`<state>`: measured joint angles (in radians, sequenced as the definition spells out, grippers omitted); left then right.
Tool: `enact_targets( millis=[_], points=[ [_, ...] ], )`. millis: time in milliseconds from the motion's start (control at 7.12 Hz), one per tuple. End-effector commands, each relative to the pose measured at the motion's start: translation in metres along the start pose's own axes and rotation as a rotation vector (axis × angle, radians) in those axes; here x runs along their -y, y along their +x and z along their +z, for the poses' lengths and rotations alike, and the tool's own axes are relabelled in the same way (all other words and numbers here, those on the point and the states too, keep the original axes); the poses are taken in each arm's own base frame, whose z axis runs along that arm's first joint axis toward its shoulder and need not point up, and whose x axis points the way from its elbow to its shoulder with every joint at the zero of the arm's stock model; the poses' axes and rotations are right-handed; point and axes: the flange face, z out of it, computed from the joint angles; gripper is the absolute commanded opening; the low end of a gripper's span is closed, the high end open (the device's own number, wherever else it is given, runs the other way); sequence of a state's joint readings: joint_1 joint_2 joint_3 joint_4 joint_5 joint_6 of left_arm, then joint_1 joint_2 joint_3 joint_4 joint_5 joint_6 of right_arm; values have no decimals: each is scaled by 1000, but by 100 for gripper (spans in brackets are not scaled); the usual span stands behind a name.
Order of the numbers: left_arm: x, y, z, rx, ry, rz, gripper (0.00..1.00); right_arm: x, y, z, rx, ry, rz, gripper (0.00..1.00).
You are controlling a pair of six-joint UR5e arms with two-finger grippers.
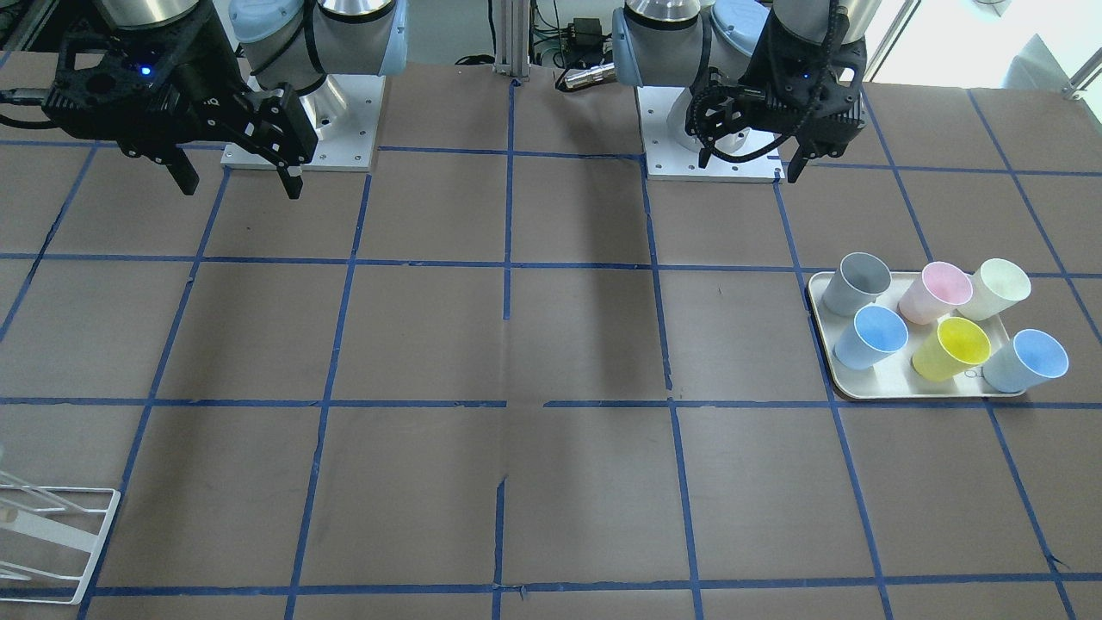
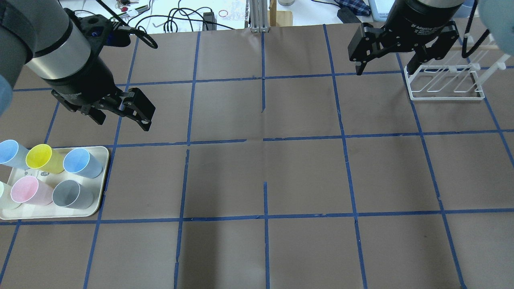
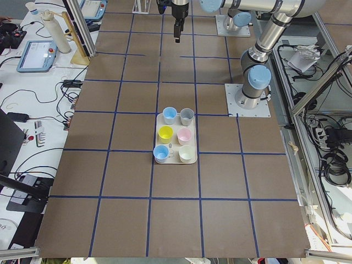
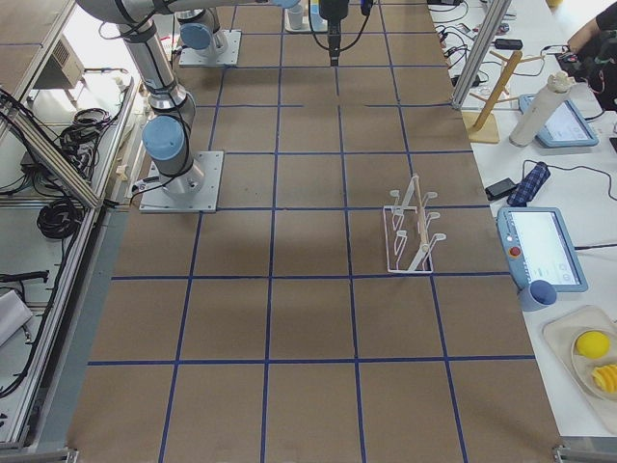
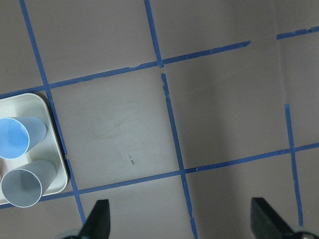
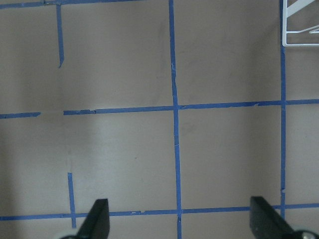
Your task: Transfer IKEA cup to right arm and place on rack
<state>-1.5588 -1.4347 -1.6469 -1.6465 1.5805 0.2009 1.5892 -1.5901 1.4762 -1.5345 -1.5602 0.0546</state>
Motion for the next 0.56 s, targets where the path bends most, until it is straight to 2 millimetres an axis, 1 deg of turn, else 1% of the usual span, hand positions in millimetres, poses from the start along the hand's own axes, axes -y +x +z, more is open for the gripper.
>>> enact_targets(
  millis=[0,140,421],
  points=[
    [0,1,-3,-1,7,0,100,0,0,1,0,-2,1,100],
    [-4,2,-3,-2,10,-6,100,0,0,1,0,-2,1,100],
    [-6,2,-15,2,28,-16,100,1,1,2,0,-4,1,100]
  ],
)
